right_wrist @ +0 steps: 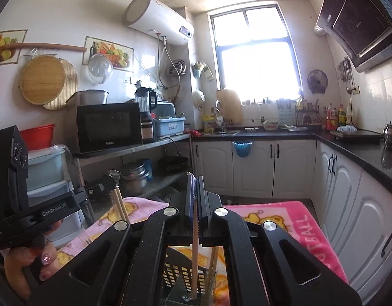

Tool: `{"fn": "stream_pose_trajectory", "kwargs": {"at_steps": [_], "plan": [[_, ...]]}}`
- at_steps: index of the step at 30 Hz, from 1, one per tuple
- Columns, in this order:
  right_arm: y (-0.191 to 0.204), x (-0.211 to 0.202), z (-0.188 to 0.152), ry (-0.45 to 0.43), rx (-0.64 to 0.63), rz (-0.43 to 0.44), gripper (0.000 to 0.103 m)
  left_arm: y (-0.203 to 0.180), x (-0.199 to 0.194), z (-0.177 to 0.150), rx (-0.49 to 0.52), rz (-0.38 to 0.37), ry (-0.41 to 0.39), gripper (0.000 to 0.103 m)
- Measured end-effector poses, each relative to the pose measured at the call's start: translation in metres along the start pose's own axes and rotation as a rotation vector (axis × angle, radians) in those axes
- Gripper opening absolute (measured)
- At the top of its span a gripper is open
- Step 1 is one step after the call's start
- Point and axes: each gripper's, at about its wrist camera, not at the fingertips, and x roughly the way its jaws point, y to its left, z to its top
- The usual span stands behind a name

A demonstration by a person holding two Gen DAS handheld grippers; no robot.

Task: Organize utensils
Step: 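Lower both held chopsticks into the caddy compartments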

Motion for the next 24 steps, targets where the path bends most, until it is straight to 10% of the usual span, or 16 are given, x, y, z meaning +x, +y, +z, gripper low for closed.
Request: {"fn": "stream_pose_trajectory", "kwargs": {"at_steps": [24], "plan": [[-0.009,0.007,-0.037,0.061,0.046,-0.021,0.012,0.009,0.017,-0.035,-0.007,0.001,0.073,0.002]]}}
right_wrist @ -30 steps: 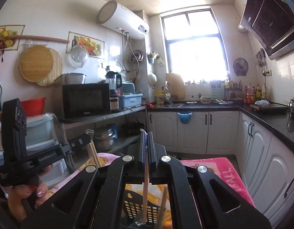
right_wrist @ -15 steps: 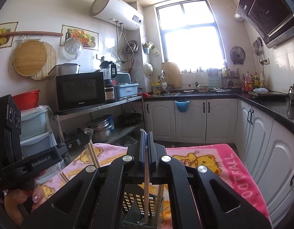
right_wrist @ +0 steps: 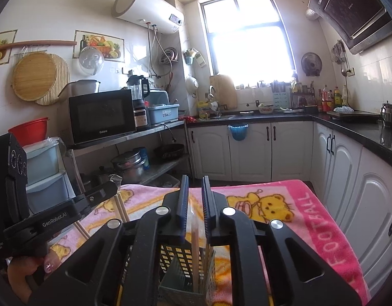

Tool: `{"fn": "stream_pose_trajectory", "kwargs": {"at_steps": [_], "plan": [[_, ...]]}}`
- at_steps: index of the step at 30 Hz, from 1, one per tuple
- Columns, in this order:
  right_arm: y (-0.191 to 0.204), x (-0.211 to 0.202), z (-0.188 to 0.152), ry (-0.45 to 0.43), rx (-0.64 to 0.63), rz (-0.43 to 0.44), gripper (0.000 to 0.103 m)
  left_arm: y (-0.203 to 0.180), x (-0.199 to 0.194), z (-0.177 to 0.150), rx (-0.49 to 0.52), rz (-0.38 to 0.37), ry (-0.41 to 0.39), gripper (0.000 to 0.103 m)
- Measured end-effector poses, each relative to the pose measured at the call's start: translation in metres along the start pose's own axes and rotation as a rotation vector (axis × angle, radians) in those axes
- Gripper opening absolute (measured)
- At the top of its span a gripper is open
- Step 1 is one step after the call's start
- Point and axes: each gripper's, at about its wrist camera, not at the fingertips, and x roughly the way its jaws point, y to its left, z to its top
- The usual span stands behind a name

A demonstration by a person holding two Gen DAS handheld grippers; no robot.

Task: Organize utensils
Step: 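Lower both held chopsticks into the caddy compartments, then open both grippers and withdraw them from the caddy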

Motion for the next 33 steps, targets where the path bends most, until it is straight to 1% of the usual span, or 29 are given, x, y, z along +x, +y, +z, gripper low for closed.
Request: {"fn": "stream_pose_trajectory", "kwargs": {"at_steps": [6,8,10,13,20,23,25,29,32,33], "plan": [[-0.004,-0.004,-0.006,0.023,0.01,-0.011,0.019,0.004,-0.001,-0.006,-0.011,0.005,0.027,0.002],[-0.005,-0.005,-0.008,0.031,0.014,-0.015,0.021,0.005,-0.002,-0.008,-0.015,0.008,0.036,0.005],[-0.006,-0.006,-0.011,0.042,0.017,-0.019,0.022,0.006,-0.004,-0.009,-0.018,0.012,0.043,0.013],[-0.009,-0.009,-0.016,0.058,0.022,-0.026,0.025,0.008,-0.007,-0.01,-0.025,0.008,0.058,0.022],[-0.013,-0.013,-0.026,0.096,0.033,-0.037,0.028,0.006,-0.017,-0.011,-0.019,0.002,0.071,0.037],[-0.014,-0.016,-0.028,0.107,0.038,-0.037,0.03,0.003,-0.023,-0.011,-0.009,0.0,0.073,0.046],[-0.015,-0.019,-0.029,0.111,0.039,-0.036,0.033,0.001,-0.03,-0.012,-0.003,-0.003,0.068,0.054],[-0.013,-0.023,-0.03,0.119,0.041,-0.032,0.04,-0.002,-0.041,-0.012,0.006,-0.011,0.057,0.059],[-0.012,-0.029,-0.031,0.122,0.042,-0.026,0.045,-0.001,-0.048,-0.012,0.001,-0.011,0.049,0.065],[-0.011,-0.031,-0.032,0.122,0.042,-0.023,0.047,-0.001,-0.049,-0.011,-0.002,-0.013,0.047,0.068]]}}
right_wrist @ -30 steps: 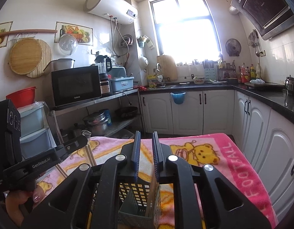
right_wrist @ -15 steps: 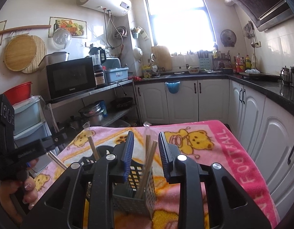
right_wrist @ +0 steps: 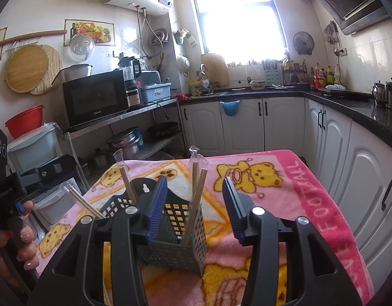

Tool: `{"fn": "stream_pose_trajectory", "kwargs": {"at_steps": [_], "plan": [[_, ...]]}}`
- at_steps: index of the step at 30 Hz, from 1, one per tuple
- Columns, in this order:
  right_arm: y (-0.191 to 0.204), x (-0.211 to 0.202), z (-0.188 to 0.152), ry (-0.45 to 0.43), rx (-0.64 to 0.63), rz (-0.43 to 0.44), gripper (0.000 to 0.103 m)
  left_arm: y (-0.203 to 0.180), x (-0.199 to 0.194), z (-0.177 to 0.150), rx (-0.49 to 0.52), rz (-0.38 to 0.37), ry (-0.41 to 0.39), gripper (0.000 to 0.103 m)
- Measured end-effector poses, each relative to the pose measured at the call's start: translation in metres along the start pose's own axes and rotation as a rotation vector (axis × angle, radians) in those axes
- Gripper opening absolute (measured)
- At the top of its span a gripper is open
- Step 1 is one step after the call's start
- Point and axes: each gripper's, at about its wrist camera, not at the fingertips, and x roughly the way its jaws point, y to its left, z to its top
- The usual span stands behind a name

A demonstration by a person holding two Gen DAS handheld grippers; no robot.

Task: Organize utensils
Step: 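Open both grippers and withdraw them from the caddy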

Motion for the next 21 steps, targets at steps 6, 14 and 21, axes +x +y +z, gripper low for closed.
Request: {"fn": "stream_pose_trajectory", "kwargs": {"at_steps": [6,14,21], "plan": [[0.006,-0.011,-0.003,-0.001,-0.012,0.004,0.055,0.002,-0.013,-0.004,-0.009,0.011,-0.027,0.091],[0.012,-0.024,-0.009,0.001,-0.019,0.015,0.061,0.01,-0.026,-0.011,-0.026,0.026,-0.031,0.092],[0.019,-0.031,-0.016,0.022,-0.034,0.023,0.064,0.018,-0.034,-0.02,-0.047,0.042,-0.016,0.092]]}}
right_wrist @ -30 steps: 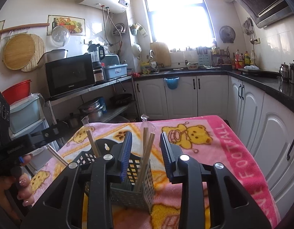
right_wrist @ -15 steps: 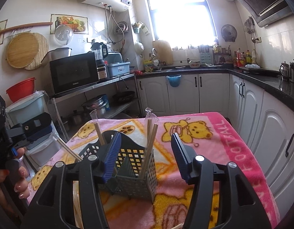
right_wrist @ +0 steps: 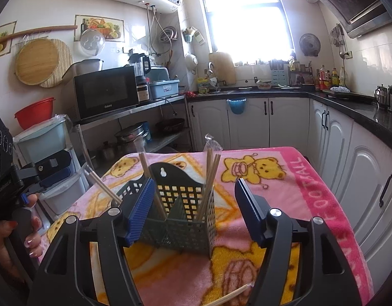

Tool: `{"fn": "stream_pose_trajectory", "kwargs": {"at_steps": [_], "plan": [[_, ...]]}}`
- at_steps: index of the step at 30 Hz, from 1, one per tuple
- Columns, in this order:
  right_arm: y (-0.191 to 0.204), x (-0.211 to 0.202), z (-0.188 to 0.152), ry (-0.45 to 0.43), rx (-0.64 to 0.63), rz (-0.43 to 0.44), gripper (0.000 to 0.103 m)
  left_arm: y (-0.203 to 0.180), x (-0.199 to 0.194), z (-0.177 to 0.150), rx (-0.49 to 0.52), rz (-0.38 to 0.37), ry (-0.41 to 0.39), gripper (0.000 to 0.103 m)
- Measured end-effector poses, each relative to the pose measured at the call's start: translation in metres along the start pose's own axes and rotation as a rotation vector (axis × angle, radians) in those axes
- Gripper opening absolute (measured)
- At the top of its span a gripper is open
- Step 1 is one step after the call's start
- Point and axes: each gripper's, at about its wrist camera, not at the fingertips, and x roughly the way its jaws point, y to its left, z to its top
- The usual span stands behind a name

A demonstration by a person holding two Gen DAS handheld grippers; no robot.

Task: Organize utensils
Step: 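Open both grippers and withdraw them from the caddy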

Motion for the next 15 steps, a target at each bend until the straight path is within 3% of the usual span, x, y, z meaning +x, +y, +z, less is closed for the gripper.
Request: {"fn": "stream_pose_trajectory", "kwargs": {"at_steps": [15], "plan": [[0.009,0.0,-0.024,0.072,-0.011,0.017,0.065,0.029,-0.009,-0.026,-0.05,0.063,0.062,0.092]]}}
